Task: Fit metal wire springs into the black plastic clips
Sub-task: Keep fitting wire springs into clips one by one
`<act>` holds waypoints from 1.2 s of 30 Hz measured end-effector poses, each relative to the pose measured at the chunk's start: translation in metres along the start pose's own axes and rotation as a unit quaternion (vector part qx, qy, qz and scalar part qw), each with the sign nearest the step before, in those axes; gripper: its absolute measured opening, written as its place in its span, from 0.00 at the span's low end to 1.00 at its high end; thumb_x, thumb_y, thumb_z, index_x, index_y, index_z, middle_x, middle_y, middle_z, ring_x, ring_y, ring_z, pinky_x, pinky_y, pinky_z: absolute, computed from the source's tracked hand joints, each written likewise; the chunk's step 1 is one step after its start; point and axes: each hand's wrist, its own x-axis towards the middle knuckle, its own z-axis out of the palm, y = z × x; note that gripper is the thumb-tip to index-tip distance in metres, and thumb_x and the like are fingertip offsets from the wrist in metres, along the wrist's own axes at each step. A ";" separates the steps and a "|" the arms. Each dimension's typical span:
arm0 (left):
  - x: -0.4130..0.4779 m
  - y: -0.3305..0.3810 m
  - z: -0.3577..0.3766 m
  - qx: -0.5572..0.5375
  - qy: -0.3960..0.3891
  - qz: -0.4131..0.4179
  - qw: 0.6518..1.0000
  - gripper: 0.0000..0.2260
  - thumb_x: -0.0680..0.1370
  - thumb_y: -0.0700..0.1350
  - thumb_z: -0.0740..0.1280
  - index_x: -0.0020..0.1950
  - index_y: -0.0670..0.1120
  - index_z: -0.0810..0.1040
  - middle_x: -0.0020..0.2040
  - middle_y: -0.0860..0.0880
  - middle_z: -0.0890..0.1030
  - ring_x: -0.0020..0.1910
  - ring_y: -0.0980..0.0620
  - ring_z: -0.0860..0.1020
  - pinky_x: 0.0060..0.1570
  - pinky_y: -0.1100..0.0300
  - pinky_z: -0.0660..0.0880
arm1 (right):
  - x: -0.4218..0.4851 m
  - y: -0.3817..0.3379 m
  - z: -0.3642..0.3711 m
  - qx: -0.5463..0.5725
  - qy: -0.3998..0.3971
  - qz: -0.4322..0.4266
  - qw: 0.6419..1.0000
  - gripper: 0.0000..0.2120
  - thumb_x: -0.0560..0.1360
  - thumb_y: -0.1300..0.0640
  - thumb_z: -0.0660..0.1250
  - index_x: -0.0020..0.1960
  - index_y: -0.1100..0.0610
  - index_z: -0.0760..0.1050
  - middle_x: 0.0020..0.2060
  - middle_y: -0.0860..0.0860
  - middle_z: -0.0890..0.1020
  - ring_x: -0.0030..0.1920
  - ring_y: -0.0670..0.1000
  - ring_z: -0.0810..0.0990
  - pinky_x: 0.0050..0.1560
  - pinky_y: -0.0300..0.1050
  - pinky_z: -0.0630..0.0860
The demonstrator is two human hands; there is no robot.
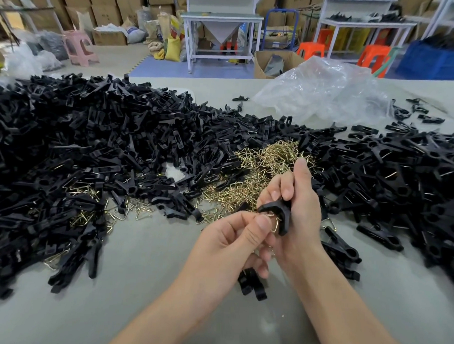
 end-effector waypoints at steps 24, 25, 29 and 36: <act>0.004 0.000 -0.010 0.046 0.029 -0.039 0.998 0.10 0.71 0.52 0.75 0.32 0.50 0.80 0.33 0.47 0.80 0.30 0.53 0.77 0.32 0.62 0.76 | 0.000 -0.001 -0.004 -0.161 -0.045 -0.130 0.977 0.31 0.86 0.48 0.55 0.25 0.55 0.68 0.23 0.50 0.71 0.26 0.49 0.70 0.30 0.40 0.70; 0.004 0.000 -0.011 0.046 0.032 -0.041 0.998 0.10 0.70 0.53 0.75 0.32 0.50 0.80 0.33 0.46 0.80 0.30 0.53 0.77 0.32 0.62 0.76 | 0.000 0.000 -0.004 -0.170 -0.048 -0.134 0.975 0.31 0.86 0.48 0.55 0.25 0.55 0.68 0.23 0.49 0.71 0.26 0.48 0.70 0.30 0.40 0.70; 0.005 -0.001 -0.011 0.036 0.044 -0.050 0.997 0.10 0.71 0.51 0.75 0.33 0.50 0.80 0.33 0.46 0.80 0.30 0.53 0.77 0.30 0.62 0.75 | -0.001 0.001 -0.003 -0.197 -0.053 -0.146 0.968 0.30 0.86 0.46 0.55 0.26 0.54 0.68 0.24 0.48 0.72 0.27 0.47 0.70 0.30 0.38 0.71; 0.006 0.000 -0.005 -0.076 0.026 -0.062 0.995 0.18 0.75 0.52 0.71 0.51 0.37 0.74 0.39 0.42 0.82 0.32 0.50 0.80 0.29 0.61 0.78 | 0.000 0.006 -0.003 -0.239 -0.029 -0.139 0.961 0.30 0.85 0.43 0.55 0.26 0.50 0.70 0.25 0.49 0.74 0.29 0.48 0.71 0.31 0.38 0.71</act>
